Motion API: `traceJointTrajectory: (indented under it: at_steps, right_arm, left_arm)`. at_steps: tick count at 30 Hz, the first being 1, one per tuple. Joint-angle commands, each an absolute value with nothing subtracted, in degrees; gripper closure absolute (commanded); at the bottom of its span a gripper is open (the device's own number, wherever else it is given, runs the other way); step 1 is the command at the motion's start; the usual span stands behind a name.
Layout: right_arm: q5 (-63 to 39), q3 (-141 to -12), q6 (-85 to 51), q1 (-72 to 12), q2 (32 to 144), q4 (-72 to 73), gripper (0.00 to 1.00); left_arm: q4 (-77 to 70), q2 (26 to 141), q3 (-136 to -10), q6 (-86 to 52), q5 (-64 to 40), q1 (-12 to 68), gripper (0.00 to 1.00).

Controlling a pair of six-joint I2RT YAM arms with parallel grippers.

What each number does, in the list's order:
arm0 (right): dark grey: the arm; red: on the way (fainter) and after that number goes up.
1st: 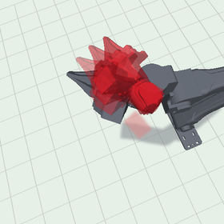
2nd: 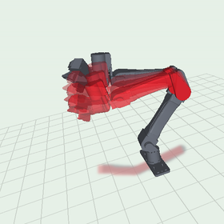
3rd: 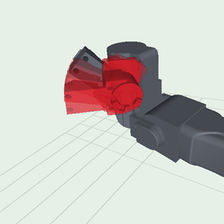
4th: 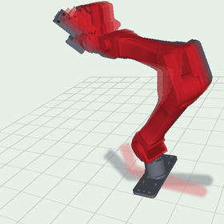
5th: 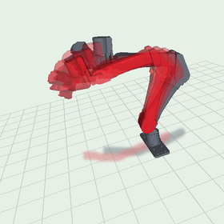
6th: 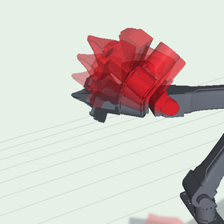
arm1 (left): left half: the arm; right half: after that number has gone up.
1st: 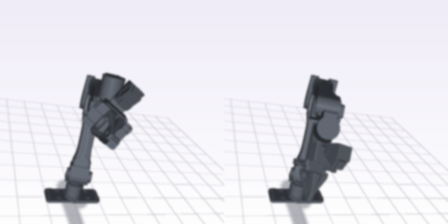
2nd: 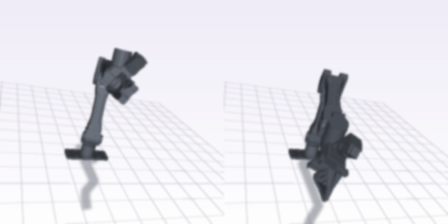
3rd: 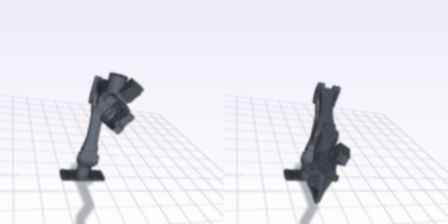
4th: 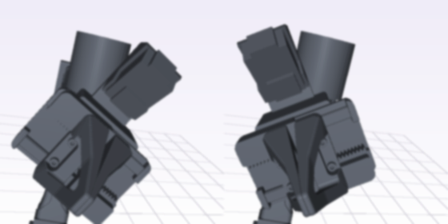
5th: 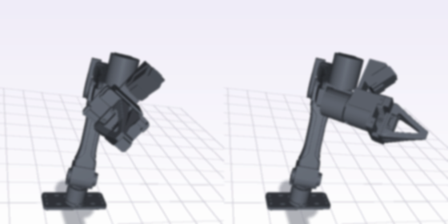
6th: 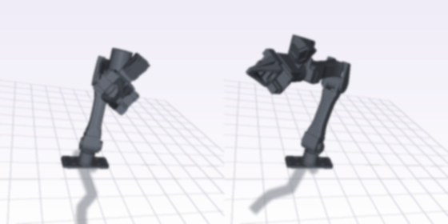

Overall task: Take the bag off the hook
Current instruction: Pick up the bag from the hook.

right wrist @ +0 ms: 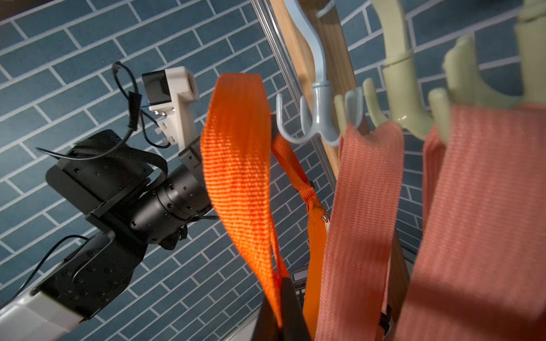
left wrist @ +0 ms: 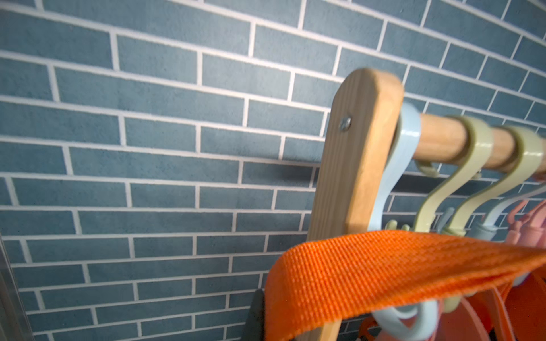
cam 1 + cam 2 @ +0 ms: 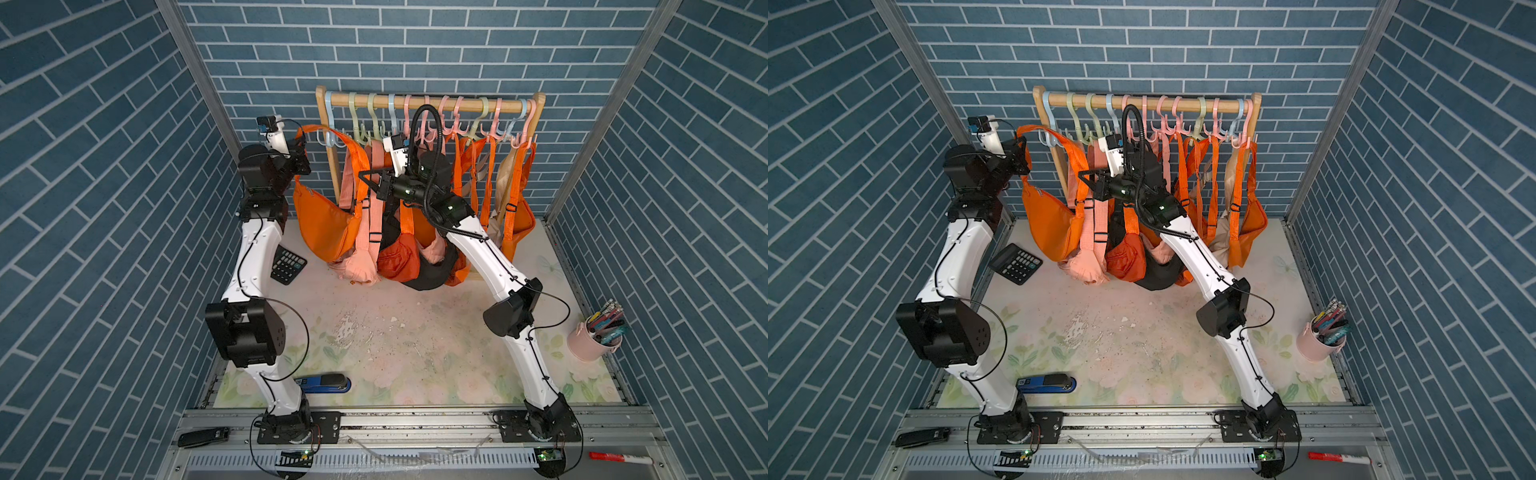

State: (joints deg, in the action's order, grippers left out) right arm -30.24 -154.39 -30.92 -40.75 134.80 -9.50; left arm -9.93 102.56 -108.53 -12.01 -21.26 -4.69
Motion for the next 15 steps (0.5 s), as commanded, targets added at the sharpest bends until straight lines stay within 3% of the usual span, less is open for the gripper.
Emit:
traceJointTrajectory:
  at_steps: [1, 15]
  right_arm:
    - [-27.7, -156.5, -33.1, -40.5, 135.3, -5.6, 1.0]
    - [-28.7, -149.2, -26.5, -42.7, 126.1, -11.5, 1.0]
  left_arm:
    - [-10.3, 99.9, -110.9, -13.8, -20.5, -4.6, 1.0]
    - [-9.4, 85.0, -102.2, -11.6, -19.8, -4.2, 1.0]
